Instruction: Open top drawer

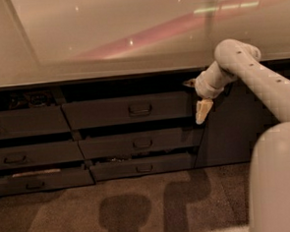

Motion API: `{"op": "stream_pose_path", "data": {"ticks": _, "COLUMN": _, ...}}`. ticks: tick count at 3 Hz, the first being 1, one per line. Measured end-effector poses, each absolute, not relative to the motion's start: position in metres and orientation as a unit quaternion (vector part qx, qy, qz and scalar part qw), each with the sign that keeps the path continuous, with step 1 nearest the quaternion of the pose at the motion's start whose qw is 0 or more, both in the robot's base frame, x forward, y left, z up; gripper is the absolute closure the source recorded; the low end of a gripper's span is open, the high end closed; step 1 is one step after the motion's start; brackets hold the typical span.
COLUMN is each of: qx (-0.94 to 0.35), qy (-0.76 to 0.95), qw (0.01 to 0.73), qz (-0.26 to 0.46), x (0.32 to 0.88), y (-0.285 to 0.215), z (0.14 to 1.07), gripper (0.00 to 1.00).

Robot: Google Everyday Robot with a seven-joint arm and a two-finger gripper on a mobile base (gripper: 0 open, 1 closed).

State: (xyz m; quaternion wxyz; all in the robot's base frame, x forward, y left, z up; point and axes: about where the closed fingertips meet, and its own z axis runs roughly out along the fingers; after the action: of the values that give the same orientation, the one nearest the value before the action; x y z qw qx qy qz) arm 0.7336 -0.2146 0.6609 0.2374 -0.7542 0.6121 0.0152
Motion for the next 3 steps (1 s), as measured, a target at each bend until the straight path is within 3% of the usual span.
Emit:
{"op": "stream_pose_path", "data": {"ticks": 2, "qx": -0.765, "qy": 0.605, "qw": 0.220, "qz": 0.015, "x": 0.7424, "y": -0.2005, "z": 0.6558, "gripper": 0.00}}
{"op": "stream_pose_path", "data": {"ticks": 3, "qx": -0.765, "qy": 0.605, "qw": 0.219, "qz": 0.021, "x": 0.7421, "y": -0.2046, "z": 0.6489, "gripper": 0.19}}
